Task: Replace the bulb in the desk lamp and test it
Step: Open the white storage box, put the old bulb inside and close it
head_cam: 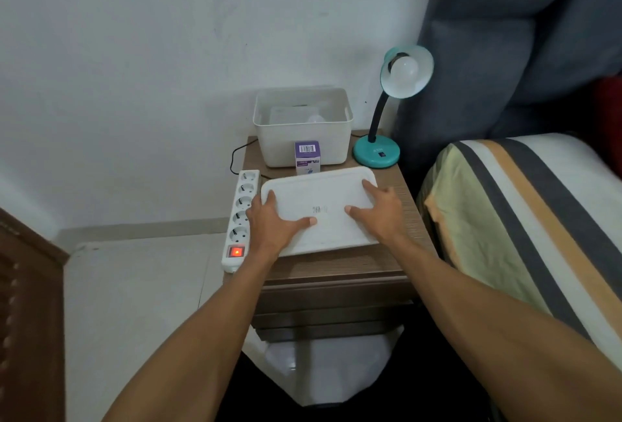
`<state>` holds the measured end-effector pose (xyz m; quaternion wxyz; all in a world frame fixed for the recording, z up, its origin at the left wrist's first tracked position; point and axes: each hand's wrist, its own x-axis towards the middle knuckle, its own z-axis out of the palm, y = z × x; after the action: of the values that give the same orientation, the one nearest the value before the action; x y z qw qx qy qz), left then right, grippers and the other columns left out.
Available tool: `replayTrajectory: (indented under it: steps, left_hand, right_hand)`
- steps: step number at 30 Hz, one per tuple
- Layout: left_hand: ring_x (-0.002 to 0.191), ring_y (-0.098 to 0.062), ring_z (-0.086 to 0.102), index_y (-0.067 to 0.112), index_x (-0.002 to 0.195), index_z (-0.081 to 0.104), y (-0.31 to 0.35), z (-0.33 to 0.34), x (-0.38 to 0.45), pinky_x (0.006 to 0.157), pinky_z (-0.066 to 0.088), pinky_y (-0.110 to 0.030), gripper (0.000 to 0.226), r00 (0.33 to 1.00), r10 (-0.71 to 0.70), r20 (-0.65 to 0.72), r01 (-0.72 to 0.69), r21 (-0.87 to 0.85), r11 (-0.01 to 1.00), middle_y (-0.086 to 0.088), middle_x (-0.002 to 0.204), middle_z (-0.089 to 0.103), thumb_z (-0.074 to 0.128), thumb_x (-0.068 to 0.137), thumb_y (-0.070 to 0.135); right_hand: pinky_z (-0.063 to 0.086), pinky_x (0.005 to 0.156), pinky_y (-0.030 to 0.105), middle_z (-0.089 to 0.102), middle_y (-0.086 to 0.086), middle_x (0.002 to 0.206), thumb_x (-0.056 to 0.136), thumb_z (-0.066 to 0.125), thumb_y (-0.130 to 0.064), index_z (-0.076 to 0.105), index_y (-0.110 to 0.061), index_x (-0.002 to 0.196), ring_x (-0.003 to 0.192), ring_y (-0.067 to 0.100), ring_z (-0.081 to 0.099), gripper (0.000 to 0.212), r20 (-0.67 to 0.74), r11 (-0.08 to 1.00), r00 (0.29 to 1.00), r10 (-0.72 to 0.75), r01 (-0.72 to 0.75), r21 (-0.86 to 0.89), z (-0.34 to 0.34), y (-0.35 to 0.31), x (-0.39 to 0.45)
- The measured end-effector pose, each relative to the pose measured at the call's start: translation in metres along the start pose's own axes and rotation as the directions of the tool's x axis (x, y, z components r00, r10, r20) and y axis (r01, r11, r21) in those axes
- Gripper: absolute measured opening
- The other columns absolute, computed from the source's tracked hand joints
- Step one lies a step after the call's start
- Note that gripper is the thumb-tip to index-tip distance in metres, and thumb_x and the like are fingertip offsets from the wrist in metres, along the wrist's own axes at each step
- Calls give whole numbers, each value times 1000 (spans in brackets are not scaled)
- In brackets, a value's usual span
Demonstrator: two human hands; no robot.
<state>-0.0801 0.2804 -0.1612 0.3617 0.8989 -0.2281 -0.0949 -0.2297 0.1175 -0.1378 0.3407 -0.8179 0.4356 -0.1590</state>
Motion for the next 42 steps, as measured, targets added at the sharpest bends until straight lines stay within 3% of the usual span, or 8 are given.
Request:
replayTrajectory:
  steps: [7,15,18,22,27,31,39,42]
  left_hand:
    - [121,-30,54,3,124,62,25,-43,39,102,47,-40,104,956,237,-172,-255,-91,963,-9,134,57,78,54,78]
    - [123,-28,52,6,130,62,60,-85,86,98,46,-32,104,916,304,-263,-341,-108,934,-3,132,58,76,54,77]
    - [125,-28,52,6,131,62,78,-97,152,101,49,-40,106,936,241,-257,-281,-132,950,-2,132,58,79,54,76]
    - [129,-29,51,4,135,60,82,-101,163,104,50,-43,105,946,239,-217,-271,-130,954,-4,133,58,86,57,69]
    - [122,-30,54,6,121,64,76,-87,205,97,53,-49,103,957,238,-163,-259,-122,958,-3,123,59,77,50,79]
    - [125,-31,52,6,131,61,77,-78,234,103,46,-56,113,959,245,-142,-254,-53,966,-3,131,57,73,50,84]
    - [133,-36,45,6,140,57,73,-68,259,109,32,-51,103,980,175,-94,-173,27,985,-8,139,55,79,65,72]
    - [132,-35,47,6,135,60,75,-67,261,112,36,-52,110,987,153,-54,-153,8,988,-7,137,57,69,57,82]
  right_hand:
    - [36,113,35,41,11,139,84,77,-40,40,-17,152,129,25,45,80,-67,992,993,-95,100,77,-34,-53,41]
    - [38,111,35,43,8,140,79,79,-43,43,-19,151,131,25,46,83,-157,975,976,-151,174,138,-50,-101,88]
    - [39,107,34,43,7,140,80,78,-44,42,-20,151,129,24,49,83,-171,975,976,-135,162,154,-42,-138,150]
    - [39,106,33,43,8,141,83,76,-44,40,-18,152,129,25,48,82,-172,978,975,-143,166,129,-40,-141,160]
    - [41,108,39,46,11,145,83,74,-47,39,-15,152,132,27,47,84,-148,987,985,-94,112,118,-18,-137,196]
    - [43,108,42,48,13,142,82,72,-50,40,-14,151,132,30,47,84,-157,990,984,-85,101,100,-4,-138,220]
    - [43,99,50,53,11,133,84,60,-64,53,-23,138,127,34,41,68,-148,981,986,-77,48,-189,12,-142,248]
    - [40,98,51,52,10,136,87,54,-67,51,-25,142,130,34,37,69,-152,970,985,-82,44,-240,17,-136,249]
